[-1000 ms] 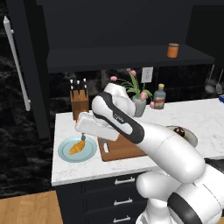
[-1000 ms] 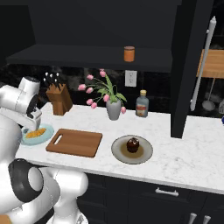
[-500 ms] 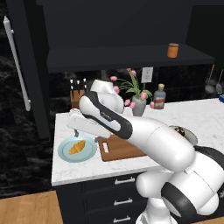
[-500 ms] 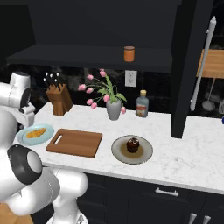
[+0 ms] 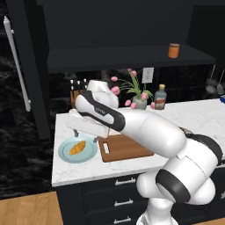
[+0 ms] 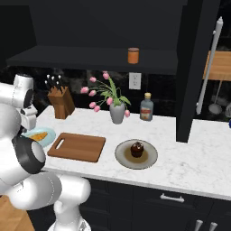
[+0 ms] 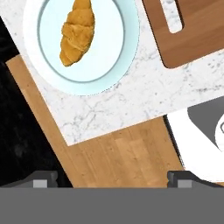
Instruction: From the different types of pastries on the counter, select a croissant and place it on the cutting board. Then retrieve a jar of jam from the cabinet and place it alongside the croissant on the cutting board.
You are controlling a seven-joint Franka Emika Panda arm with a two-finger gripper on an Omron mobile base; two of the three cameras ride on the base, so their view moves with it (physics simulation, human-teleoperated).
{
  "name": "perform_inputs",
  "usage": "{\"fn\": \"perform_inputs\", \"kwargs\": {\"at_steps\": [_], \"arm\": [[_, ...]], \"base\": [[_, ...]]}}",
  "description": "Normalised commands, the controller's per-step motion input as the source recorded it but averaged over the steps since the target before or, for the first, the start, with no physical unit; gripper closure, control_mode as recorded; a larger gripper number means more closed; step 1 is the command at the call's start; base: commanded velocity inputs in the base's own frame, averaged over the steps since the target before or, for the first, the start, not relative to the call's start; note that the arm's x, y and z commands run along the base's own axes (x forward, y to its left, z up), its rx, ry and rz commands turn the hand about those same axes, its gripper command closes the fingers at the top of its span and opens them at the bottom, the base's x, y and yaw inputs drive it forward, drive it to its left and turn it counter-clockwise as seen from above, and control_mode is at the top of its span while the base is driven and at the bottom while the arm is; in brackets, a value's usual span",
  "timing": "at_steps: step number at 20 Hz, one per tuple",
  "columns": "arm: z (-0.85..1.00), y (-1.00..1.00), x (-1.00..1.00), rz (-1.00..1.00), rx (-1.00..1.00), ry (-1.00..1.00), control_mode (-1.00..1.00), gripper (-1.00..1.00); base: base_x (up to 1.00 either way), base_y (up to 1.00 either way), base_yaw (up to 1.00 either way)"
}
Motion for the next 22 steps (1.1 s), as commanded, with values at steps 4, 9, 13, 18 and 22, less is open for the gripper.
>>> {"fn": "perform_inputs", "kwargs": {"at_steps": [4,9,13,18,22], "arm": [[-0.44,0.0,0.0,0.0,-0.04,-0.05,-1.0,-1.0],[-0.27,0.0,0.09,0.0,-0.13,-0.21,-1.0,-1.0],[-0.31,0.0,0.11,0.0,-0.08,-0.12,-1.0,-1.0],[-0.09,0.0,0.16,0.0,-0.03,-0.04,-1.0,-1.0],[-0.06,0.0,0.25,0.0,0.0,0.0,-1.0,-1.0]], "base": [[0.0,0.0,0.0],[0.0,0.0,0.0],[0.0,0.0,0.0],[0.0,0.0,0.0],[0.0,0.0,0.0]]}}
